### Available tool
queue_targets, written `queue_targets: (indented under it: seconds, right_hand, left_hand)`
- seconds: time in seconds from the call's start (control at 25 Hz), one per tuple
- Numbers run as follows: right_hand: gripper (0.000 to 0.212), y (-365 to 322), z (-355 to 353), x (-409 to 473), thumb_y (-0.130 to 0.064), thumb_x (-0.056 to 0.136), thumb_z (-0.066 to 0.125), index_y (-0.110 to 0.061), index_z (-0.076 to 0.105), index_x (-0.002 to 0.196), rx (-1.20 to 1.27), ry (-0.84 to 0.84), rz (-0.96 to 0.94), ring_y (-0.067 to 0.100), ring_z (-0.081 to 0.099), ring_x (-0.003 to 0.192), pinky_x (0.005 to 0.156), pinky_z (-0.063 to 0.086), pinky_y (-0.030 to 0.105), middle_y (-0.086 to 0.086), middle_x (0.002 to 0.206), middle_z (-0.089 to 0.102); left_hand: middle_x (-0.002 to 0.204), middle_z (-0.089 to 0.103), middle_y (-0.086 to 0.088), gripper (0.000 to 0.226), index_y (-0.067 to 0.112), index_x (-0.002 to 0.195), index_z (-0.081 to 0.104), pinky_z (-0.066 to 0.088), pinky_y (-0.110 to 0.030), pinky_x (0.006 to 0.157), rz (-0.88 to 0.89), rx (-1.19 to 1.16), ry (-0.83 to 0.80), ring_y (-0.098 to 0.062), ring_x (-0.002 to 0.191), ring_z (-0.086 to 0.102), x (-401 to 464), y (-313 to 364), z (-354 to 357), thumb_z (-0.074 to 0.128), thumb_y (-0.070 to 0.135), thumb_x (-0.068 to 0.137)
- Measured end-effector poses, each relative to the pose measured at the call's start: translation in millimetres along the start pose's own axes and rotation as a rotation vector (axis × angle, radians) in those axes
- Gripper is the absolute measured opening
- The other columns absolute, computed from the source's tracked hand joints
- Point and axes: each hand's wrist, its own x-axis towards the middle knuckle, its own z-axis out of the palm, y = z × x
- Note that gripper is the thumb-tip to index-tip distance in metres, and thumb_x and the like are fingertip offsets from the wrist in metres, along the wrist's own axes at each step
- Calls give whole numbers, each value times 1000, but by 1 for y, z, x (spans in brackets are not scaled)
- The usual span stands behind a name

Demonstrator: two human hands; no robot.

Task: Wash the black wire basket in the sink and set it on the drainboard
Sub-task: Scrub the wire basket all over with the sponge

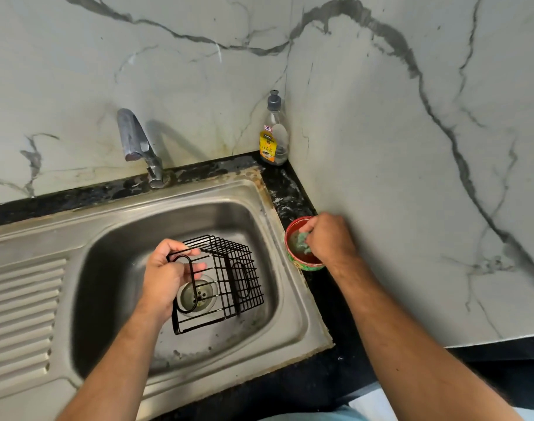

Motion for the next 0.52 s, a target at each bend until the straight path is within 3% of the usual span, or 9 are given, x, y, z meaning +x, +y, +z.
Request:
queue_targets:
  seconds: [0.12, 0.36, 0.52]
  right_hand:
    - [16, -6, 7, -9, -12, 83, 77, -21, 80, 96, 10, -39, 45, 29, 66, 107, 96, 55, 42, 8, 119, 69]
    - [23, -19, 2, -19, -19, 89, 74, -18, 77, 111, -67, 29, 28, 32, 67, 107, 94, 56, 45, 11, 120, 69]
    - [28, -24, -3, -22, -20, 87, 75, -18, 75, 114, -6, 38, 101, 32, 65, 111, 95, 55, 43, 11, 125, 66]
  left_hand:
    - [95, 70, -13, 49, 12, 86, 53, 56, -25, 50, -1, -20, -1, -23, 65, 74, -4, 3, 6, 28, -29, 84]
    - [102, 72, -11, 42, 9, 88, 56, 55, -27, 51, 37, 45, -7, -22, 70, 76, -15, 4, 9, 31, -26, 87]
    - [109, 73, -8, 41, 5, 88, 54, 33, -18, 37, 61, 89, -4, -28, 76, 76, -25, 11, 2, 29, -26, 83]
